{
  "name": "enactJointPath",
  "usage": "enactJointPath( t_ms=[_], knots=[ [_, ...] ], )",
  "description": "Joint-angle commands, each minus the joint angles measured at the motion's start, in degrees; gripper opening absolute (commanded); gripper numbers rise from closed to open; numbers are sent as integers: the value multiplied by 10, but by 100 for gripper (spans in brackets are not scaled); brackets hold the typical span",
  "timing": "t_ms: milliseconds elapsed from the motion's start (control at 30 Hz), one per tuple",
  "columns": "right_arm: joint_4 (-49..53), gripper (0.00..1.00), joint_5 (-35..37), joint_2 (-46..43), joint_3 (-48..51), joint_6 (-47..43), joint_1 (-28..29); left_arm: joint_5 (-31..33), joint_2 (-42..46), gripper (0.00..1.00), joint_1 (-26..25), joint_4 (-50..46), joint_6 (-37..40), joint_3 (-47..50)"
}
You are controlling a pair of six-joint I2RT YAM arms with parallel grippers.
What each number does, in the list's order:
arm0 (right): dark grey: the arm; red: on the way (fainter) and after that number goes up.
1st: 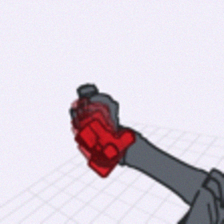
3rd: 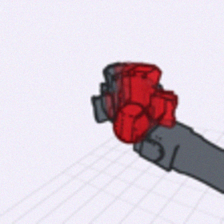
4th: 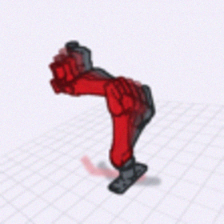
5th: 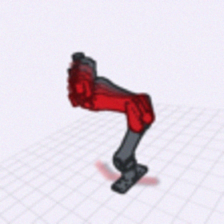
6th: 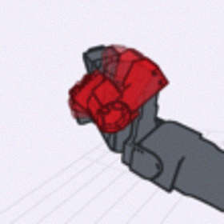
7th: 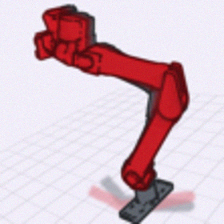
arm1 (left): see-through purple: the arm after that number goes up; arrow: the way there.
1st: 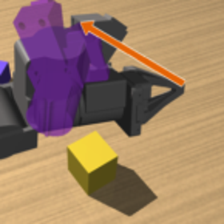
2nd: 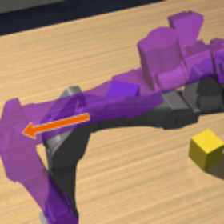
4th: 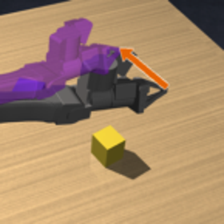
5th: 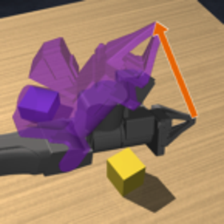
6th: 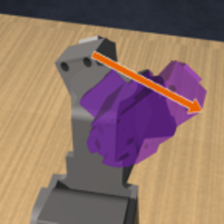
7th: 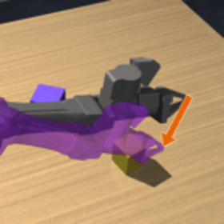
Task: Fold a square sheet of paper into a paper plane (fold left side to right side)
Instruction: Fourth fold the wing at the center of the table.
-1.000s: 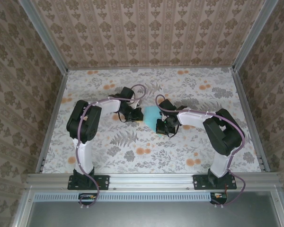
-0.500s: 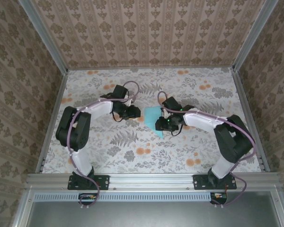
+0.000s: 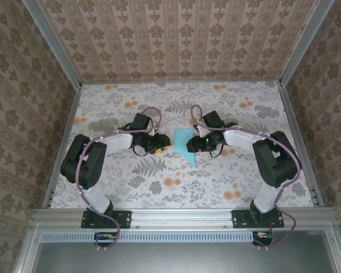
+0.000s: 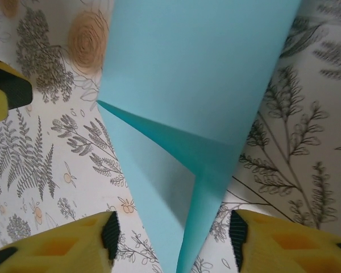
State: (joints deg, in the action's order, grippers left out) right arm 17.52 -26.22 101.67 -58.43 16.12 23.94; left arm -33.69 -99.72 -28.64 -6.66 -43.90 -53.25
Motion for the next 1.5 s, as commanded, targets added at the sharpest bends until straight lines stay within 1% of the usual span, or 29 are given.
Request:
enactJointPath(
  t_ms=[0,100,267,300,367,633,900,1000,1033,1100,1133,1167,1267,1367,1467],
  knots=[
    [-31,49,-43,16,-17,-5,2,-14,-17,49,-12,43,-40,2],
    [-37,36,-40,17,-16,-4,2,-13,-25,49,-18,44,-43,-2],
    [-23,7,-28,22,-19,-11,2,-11,-37,50,-24,43,-46,-8],
    [-18,3,-21,21,-19,-13,1,-10,-38,50,-25,43,-48,-8],
    [-16,0,-9,14,-16,-15,-1,-12,-40,50,-26,43,-49,-8],
    [-5,0,0,0,-8,-18,-6,-24,-61,49,-41,51,-53,-35],
    [-6,1,9,-5,2,-15,-7,-25,-85,43,-55,52,-56,-66],
    [-7,3,11,-6,5,-14,-8,-25,-88,39,-56,52,-54,-73],
    [-7,5,12,-7,5,-12,-8,-25,-88,36,-56,53,-54,-75],
    [-6,13,21,-14,6,-11,-8,-24,-84,32,-57,54,-55,-79],
    [-5,18,31,-24,8,-10,-8,-23,-81,30,-57,54,-55,-82],
    [-2,27,45,-37,11,-10,-8,-23,-77,29,-57,52,-54,-85],
    [13,41,88,-83,20,-16,-8,-21,-67,28,-59,42,-52,-95],
    [31,48,133,-134,37,-24,1,-22,-61,27,-60,34,-52,-103],
    [29,49,168,-177,65,-21,32,-23,-58,25,-62,31,-53,-112]
  ],
)
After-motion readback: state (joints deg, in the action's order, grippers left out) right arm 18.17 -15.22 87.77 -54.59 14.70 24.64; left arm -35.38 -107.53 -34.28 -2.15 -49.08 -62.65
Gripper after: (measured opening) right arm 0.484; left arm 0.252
